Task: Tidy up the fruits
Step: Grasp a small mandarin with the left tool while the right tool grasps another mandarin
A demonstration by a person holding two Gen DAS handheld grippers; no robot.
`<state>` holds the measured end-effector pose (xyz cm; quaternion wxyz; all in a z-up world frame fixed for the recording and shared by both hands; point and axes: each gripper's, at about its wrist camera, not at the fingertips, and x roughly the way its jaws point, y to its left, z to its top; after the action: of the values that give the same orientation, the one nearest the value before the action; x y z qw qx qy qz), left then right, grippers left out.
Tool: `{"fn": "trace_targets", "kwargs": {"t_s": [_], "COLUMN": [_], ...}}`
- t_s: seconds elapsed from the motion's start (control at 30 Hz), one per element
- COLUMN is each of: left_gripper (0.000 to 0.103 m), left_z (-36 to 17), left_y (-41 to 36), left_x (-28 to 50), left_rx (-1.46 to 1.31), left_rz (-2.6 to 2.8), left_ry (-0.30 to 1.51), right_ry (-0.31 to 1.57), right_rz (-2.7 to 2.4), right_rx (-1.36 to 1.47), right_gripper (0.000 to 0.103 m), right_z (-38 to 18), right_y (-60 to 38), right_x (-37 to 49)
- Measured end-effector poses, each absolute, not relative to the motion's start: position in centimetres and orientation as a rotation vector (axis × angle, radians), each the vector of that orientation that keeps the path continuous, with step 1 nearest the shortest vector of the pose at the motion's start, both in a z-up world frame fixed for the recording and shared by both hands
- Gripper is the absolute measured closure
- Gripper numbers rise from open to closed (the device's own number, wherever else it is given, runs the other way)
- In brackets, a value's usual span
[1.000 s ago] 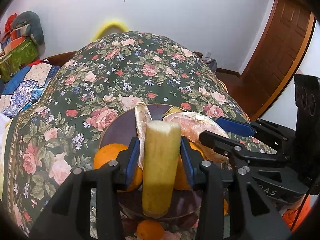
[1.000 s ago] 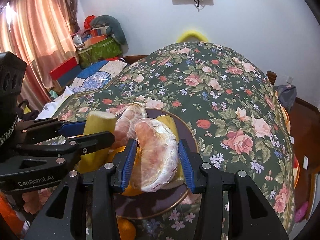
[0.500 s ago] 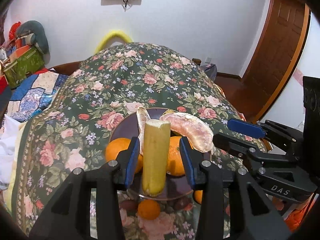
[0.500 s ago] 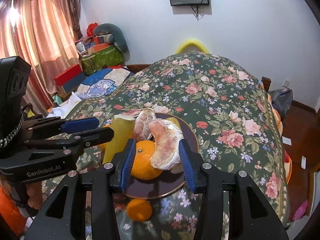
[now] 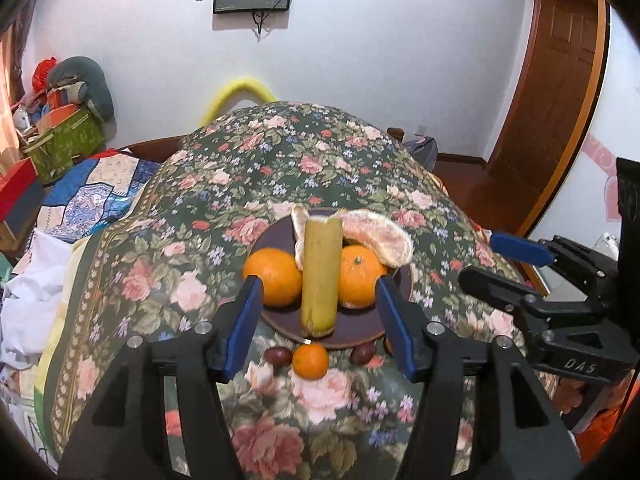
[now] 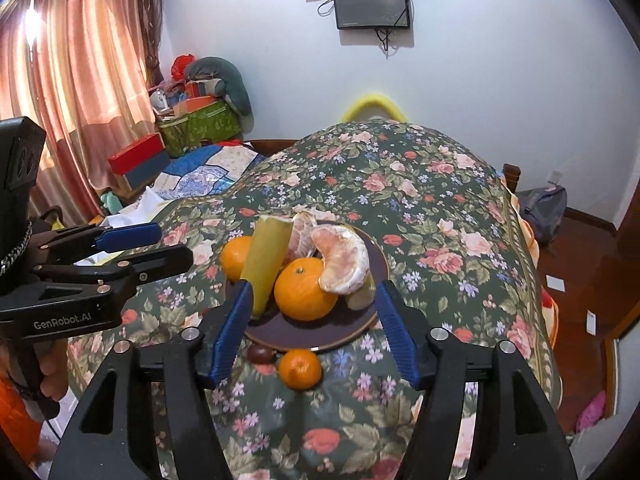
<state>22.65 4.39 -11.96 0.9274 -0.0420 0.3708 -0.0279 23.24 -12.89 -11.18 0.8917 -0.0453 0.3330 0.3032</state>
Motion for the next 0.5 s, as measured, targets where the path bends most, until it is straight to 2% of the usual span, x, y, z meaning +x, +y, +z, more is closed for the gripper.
{"fn": "trace_targets", "kwargs": {"t_s": [0.5], "left_gripper": [0.045], "left_z": [-17.7], "left_y": [5.3], "left_x": [21.3], "left_rx": [-0.083], "left_rz": [-0.059], "left_ry": [0.906], "right_ry": [0.829], "right_rz": [0.616], "right_rx": [-0.120], "right_gripper": [0.041], "right_z": [-16.4], "right_y": [-12.8], "right_x": [22.0]}}
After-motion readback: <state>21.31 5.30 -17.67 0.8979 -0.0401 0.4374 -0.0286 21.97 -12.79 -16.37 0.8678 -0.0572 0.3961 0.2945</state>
